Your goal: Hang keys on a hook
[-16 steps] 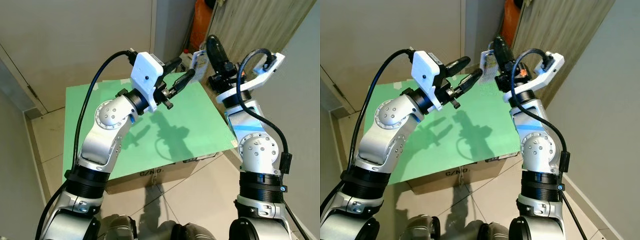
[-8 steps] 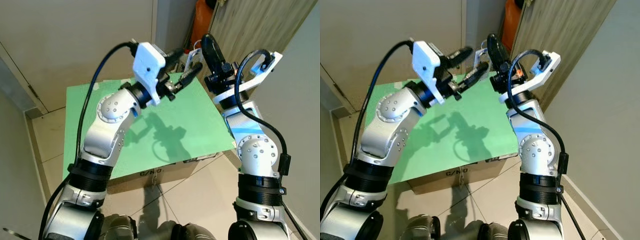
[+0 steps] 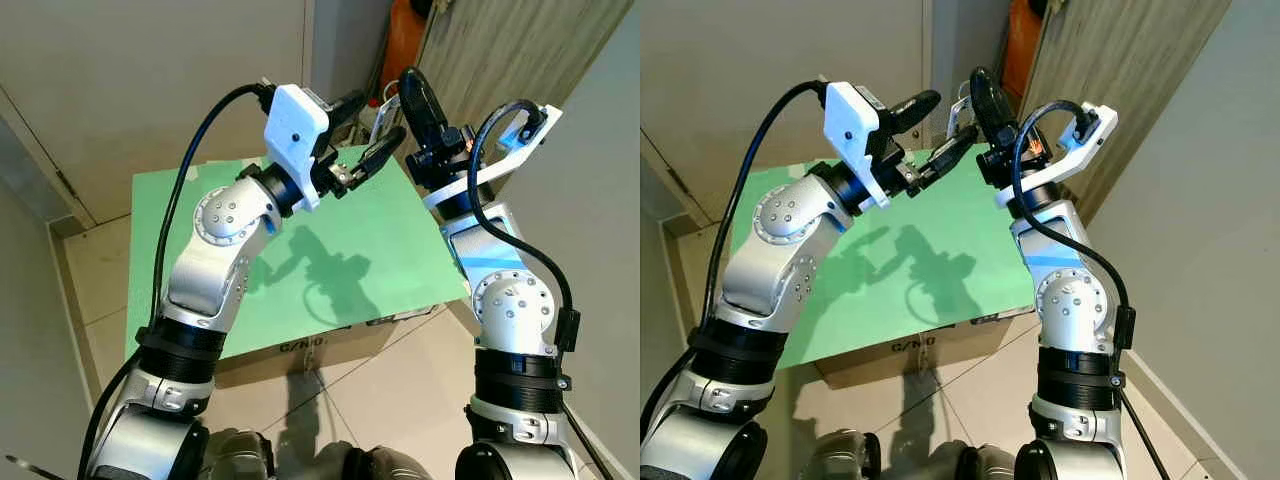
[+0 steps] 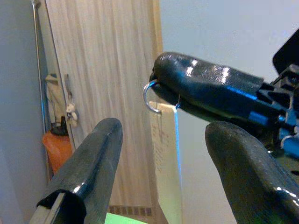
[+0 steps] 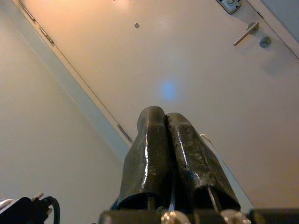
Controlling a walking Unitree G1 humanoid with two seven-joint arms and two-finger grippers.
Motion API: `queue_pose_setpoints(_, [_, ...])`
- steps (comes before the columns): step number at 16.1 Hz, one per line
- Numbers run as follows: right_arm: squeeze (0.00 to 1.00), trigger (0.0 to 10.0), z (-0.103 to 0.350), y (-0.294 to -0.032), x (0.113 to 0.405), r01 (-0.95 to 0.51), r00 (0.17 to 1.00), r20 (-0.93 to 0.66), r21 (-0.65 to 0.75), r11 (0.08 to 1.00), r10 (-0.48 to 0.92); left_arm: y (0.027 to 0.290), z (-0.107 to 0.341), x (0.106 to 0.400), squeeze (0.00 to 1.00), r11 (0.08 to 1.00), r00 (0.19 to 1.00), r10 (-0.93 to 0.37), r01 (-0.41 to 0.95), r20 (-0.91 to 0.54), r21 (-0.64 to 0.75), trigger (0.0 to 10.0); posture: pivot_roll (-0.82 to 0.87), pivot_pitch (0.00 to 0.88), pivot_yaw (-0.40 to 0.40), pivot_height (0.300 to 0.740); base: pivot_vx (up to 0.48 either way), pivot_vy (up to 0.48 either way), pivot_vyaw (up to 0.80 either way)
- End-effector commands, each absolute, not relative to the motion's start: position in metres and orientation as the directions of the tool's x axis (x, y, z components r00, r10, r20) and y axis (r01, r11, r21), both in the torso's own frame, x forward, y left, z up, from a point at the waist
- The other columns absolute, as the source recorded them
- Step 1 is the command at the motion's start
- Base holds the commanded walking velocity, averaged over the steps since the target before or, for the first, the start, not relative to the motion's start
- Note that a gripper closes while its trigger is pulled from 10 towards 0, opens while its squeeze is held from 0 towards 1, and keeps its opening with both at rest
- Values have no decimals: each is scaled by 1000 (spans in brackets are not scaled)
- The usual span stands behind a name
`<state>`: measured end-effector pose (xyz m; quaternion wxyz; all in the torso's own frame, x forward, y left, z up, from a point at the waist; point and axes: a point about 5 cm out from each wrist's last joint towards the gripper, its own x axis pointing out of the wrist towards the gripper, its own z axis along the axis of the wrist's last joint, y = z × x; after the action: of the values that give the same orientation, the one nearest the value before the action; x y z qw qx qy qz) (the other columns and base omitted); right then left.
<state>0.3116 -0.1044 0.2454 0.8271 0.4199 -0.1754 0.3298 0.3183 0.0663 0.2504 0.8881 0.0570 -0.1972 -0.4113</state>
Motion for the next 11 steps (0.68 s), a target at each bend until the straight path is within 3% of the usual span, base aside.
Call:
queue_pose_setpoints(1, [0,10000,250,-104,305,-718,696,592,561,412,407,65,256,321,0,663,590,-747,696,306,277,9569,74,115,-34,740,0,0,0])
queue_pose_setpoints(2, [0,10000,250,-104,304,-722,692,595,559,409,409,65,258,323,0,670,596,-740,693,312,267,0,72,115,-32,740,0,0,0])
queue_pose_setpoints(11, [0,10000,251,-102,301,-733,680,603,554,395,416,65,259,325,0,676,601,-734,692,316,253,0,73,120,-30,740,0,0,0])
